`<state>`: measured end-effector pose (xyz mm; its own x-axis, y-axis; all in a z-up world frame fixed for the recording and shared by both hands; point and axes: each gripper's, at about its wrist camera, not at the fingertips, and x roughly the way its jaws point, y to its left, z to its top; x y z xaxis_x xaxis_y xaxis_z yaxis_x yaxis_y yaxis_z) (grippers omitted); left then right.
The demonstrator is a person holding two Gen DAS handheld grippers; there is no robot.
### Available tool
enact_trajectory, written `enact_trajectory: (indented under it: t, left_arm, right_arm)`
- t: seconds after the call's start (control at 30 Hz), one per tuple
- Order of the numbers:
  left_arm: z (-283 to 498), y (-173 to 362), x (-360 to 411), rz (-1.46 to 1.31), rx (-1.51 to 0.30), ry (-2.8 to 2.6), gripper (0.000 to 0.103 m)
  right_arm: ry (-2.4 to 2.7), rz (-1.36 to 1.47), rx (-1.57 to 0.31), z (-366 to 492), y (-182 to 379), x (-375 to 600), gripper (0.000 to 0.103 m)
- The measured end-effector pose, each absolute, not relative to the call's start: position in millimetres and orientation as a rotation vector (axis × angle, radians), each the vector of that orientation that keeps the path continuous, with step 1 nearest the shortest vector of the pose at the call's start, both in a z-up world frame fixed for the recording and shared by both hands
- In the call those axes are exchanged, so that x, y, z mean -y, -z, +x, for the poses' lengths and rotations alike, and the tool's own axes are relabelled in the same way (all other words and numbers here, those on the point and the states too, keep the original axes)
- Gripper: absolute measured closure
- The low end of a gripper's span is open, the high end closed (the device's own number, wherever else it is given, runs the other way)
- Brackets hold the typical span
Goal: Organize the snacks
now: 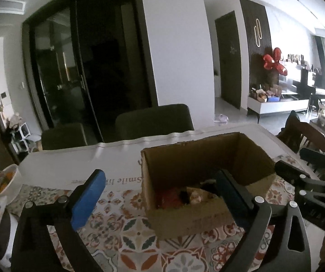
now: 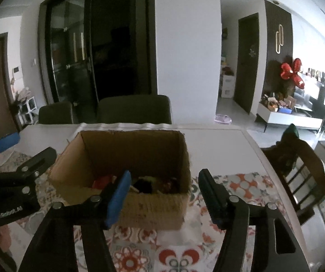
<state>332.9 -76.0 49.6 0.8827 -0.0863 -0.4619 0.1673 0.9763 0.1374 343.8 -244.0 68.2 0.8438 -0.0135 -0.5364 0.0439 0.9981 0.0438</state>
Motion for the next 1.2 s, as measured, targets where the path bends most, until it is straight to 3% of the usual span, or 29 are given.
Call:
enact_trajectory:
  t: [0.5,0.8,1.2]
  left_arm:
    - [213.2,-64.8,56.7,0.145,-0.395,0.133,0.0]
    - [151.2,-68.7,52.3,0.143,-0.378,0.134,0.0]
    - [93.6,-69.3,49.5,0.164,-0.358,0.133,0.0]
  right_arm:
    - [0.093,0.019,-0.451,220.9,-97.5,233.4,0.017]
    - [0.097,0.027,-0.433,157.2,-100.0,229.7,0.011]
    - [0.115,0.027,-0.402,94.4,-101.5,227.3,0.01]
